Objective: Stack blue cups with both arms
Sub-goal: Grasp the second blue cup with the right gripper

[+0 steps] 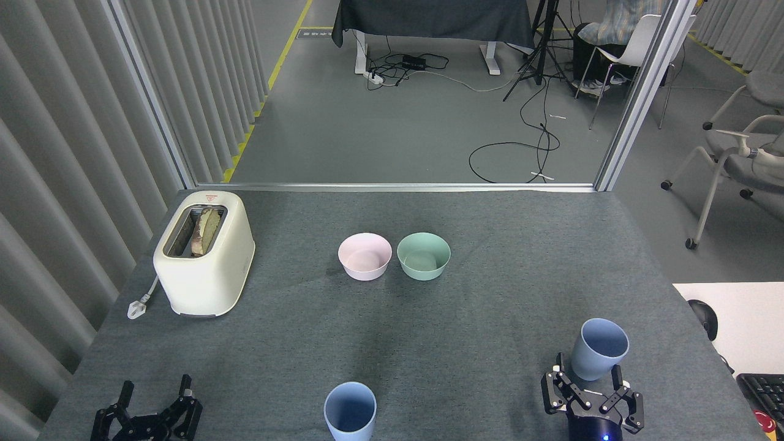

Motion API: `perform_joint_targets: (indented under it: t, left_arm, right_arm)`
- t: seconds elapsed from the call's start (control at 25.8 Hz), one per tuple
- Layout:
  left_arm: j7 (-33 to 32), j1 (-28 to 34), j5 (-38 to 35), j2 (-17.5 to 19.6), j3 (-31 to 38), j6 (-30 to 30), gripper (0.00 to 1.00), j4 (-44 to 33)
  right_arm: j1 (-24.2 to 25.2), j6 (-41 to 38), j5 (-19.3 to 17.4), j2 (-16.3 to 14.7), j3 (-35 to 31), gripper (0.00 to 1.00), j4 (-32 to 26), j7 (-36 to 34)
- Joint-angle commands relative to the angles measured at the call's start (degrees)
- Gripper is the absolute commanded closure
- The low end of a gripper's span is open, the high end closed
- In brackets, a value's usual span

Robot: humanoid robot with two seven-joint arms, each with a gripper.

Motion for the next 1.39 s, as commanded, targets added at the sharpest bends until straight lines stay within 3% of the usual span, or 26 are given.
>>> perform_joint_targets:
  t: [0.0, 0.62, 0.74, 1.12, 1.16, 1.2, 1.24, 1.35]
  left_arm:
    - [0.0, 0.1, 0.0, 0.0, 0.0, -0.1, 0.0, -0.1]
    - [0.0, 0.0, -0.2, 0.0, -0.1, -0.8, 0.0, -0.4]
    - [0.0, 0.0, -0.2, 0.0, -0.1, -0.8, 0.0, -0.4]
    - [0.0, 0.0, -0.2, 0.0, -0.1, -0.8, 0.0, -0.3]
    - [0.0, -0.1, -0.2, 0.0, -0.1, -0.8, 0.0, -0.1]
    - [0.0, -0.1, -0.2, 0.0, -0.1, -0.8, 0.0, -0.1]
    - [0.0, -0.4, -0.2, 0.0, -0.1, -0.8, 0.0, 0.0]
    - [0.0, -0.5, -0.2, 0.0, -0.1, -0.8, 0.0, 0.1]
  right_arm:
    - [-1.3, 0.0, -0.1, 0.2, -0.3, 0.0, 1.8, -0.2]
    - [-2.3, -1.3, -3.0, -2.2, -0.5, 0.0, 3.2, -0.2]
    - [-2.9, -1.3, -3.8, -4.2, -0.5, 0.0, 5.4, -0.2]
    - [-8.5, -0.9, -3.4, -4.3, 0.2, 0.0, 12.1, -0.2]
    - [-9.0, -0.9, -3.3, -4.2, 0.2, 0.02, 12.7, -0.2]
    - [-9.0, -0.9, -3.2, -4.2, 0.2, 0.15, 13.0, -0.2]
    - [-9.0, -1.0, -3.1, -4.2, 0.3, 0.38, 13.2, -0.2]
    - [-9.0, -1.3, -3.1, -4.0, 0.8, 0.64, 13.1, -0.2]
